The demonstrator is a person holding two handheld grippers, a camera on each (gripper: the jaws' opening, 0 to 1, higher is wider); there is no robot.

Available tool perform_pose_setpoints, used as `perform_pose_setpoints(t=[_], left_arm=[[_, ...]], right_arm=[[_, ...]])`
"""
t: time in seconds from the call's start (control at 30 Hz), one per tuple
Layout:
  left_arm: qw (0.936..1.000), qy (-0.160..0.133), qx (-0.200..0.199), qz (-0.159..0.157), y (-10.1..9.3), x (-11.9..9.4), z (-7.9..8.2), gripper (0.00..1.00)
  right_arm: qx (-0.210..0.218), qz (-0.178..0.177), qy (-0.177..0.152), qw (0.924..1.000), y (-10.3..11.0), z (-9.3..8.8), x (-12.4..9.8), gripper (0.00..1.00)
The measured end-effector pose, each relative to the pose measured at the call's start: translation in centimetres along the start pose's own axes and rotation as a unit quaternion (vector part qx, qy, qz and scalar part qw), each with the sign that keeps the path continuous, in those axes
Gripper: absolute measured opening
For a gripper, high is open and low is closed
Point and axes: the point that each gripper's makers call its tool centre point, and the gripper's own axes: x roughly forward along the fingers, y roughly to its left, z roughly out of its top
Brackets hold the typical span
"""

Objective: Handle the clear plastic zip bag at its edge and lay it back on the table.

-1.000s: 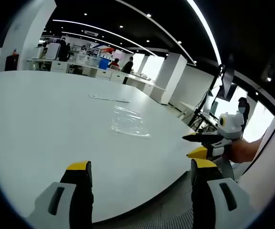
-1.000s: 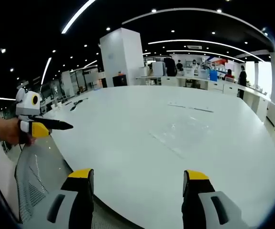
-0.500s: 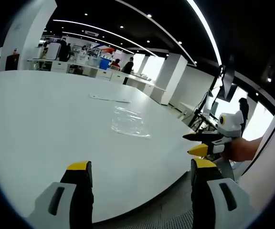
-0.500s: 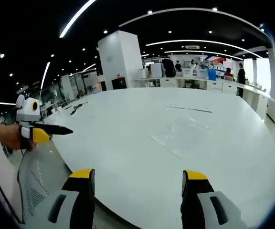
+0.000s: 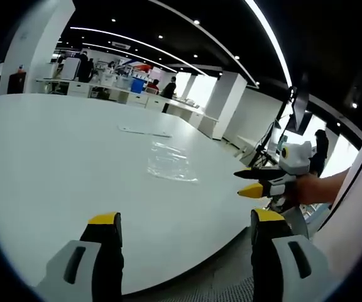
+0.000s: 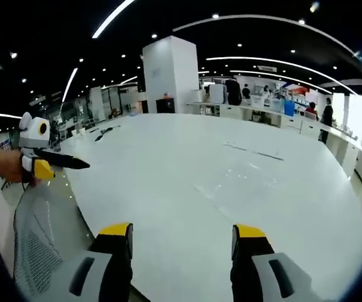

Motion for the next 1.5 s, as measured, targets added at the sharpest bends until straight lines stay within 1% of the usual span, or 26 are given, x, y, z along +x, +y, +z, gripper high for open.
perform_pose_setpoints(t=[0.17, 0.23, 0.43, 0.53, 0.57, 0.67, 0.73, 0.83, 0.93, 0.97, 1.1, 1.17, 1.3, 1.5], left_arm=[[1.0000, -0.001, -0.001, 0.001, 0.1, 0.0, 0.0, 0.83], [1.0000, 0.000, -0.002, 0.001, 0.1, 0.0, 0.0, 0.83], [1.0000, 0.002, -0.001, 0.004, 0.4, 0.0, -0.2, 0.82], [1.0000, 0.000, -0.004, 0.006, 0.3, -0.1, 0.0, 0.82], [1.0000, 0.000, -0.005, 0.007, 0.2, -0.1, 0.0, 0.81], [1.0000, 0.001, -0.004, 0.009, 0.0, -0.1, 0.1, 0.81], [0.9999, 0.001, -0.004, 0.010, -0.3, 0.0, 0.1, 0.81], [0.9999, 0.000, -0.006, 0.011, -0.2, 0.0, 0.2, 0.81], [0.9999, 0.000, -0.006, 0.013, -0.1, 0.0, 0.2, 0.81], [0.9999, -0.001, -0.006, 0.013, -0.1, 0.0, 0.2, 0.81], [0.9998, -0.002, -0.008, 0.016, 0.1, 0.0, 0.3, 0.81], [0.9998, -0.002, -0.009, 0.017, 0.2, 0.0, 0.3, 0.81], [0.9998, -0.003, -0.011, 0.019, 0.2, 0.0, 0.4, 0.81], [0.9996, -0.006, -0.014, 0.022, 0.4, -0.1, 0.6, 0.81]], right_arm=[[-0.020, 0.000, 0.010, 0.9998, -1.3, -0.2, 1.1, 0.58], [-0.034, -0.003, 0.018, 0.9992, -1.8, -0.4, 1.5, 0.56], [-0.088, -0.005, 0.046, 0.9950, -2.9, -1.1, 2.9, 0.51], [-0.110, -0.004, 0.051, 0.9925, -3.5, -1.1, 3.7, 0.48], [-0.111, -0.003, 0.053, 0.9924, -3.6, -1.1, 3.9, 0.47], [-0.142, 0.001, 0.068, 0.9876, -4.4, -1.5, 5.1, 0.45], [-0.149, 0.002, 0.074, 0.9860, -4.8, -1.6, 5.7, 0.44], [-0.171, -0.001, 0.088, 0.9813, -5.7, -1.9, 6.5, 0.42], [-0.182, 0.000, 0.098, 0.9784, -6.4, -2.2, 7.2, 0.41], [-0.193, -0.001, 0.107, 0.9754, -6.7, -2.5, 7.5, 0.41], [-0.205, -0.002, 0.117, 0.9718, -7.4, -2.8, 8.3, 0.39], [-0.218, -0.004, 0.129, 0.9673, -7.8, -3.1, 8.6, 0.38], [-0.230, -0.002, 0.142, 0.9629, -8.3, -3.5, 9.2, 0.35], [-0.249, 0.001, 0.152, 0.9566, -8.7, -3.5, 10.0, 0.32]])
